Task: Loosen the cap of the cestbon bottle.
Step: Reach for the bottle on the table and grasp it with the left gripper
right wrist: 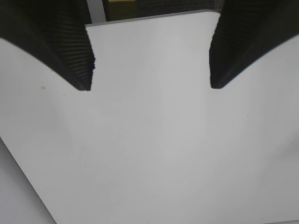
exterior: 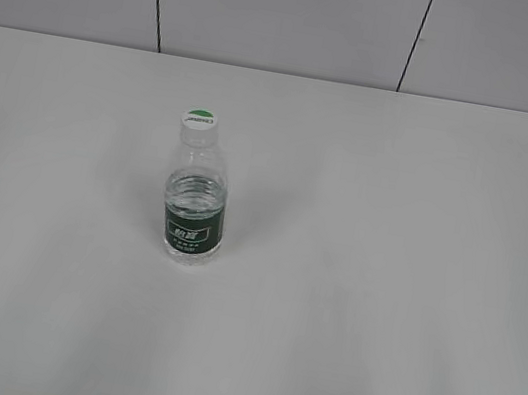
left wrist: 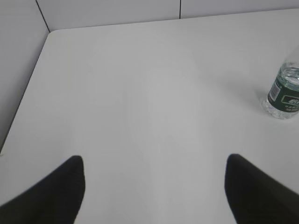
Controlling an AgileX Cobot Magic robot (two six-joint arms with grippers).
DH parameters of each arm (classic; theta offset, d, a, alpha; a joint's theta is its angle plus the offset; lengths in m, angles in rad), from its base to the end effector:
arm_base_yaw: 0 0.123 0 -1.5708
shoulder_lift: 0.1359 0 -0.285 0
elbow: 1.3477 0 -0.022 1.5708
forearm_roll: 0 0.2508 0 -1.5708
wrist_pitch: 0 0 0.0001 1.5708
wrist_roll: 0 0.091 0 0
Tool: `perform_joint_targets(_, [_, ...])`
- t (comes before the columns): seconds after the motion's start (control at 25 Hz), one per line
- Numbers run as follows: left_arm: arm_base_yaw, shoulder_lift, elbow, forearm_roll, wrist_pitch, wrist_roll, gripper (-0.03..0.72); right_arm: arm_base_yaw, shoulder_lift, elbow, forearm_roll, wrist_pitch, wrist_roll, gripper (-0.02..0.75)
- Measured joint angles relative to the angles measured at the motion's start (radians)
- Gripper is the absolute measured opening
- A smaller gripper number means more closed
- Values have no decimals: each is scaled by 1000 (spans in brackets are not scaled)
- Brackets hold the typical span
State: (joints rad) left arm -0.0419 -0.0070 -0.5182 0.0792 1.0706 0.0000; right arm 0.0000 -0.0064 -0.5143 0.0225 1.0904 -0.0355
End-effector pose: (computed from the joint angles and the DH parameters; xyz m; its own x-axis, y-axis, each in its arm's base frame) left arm -0.0084 0.0067 0.2817 -0.4412 0.0565 -0.8956 -0.0037 0.9979 0.0647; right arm -0.0088 0.0018 0.2788 -0.4633 -0.0251 -0.8858 -0.0293 0.9995 -0.0130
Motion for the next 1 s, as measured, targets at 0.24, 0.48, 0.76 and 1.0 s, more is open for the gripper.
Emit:
perform_joint_targets(0.24, [0,0,0,0,0,0,555,0,0,0,0,0,0,588])
perform_joint_targets(0.48, [0,0,0,0,0,0,547,0,0,0,0,-1,0,588])
perform_joint_targets(0.76, [0,0,0,7,-4,0,538,0,0,0,0,-1,0,588])
perform_joint_targets(1.0, [-7,0,0,8,-6,0,534,0,0,0,0,-1,0,587])
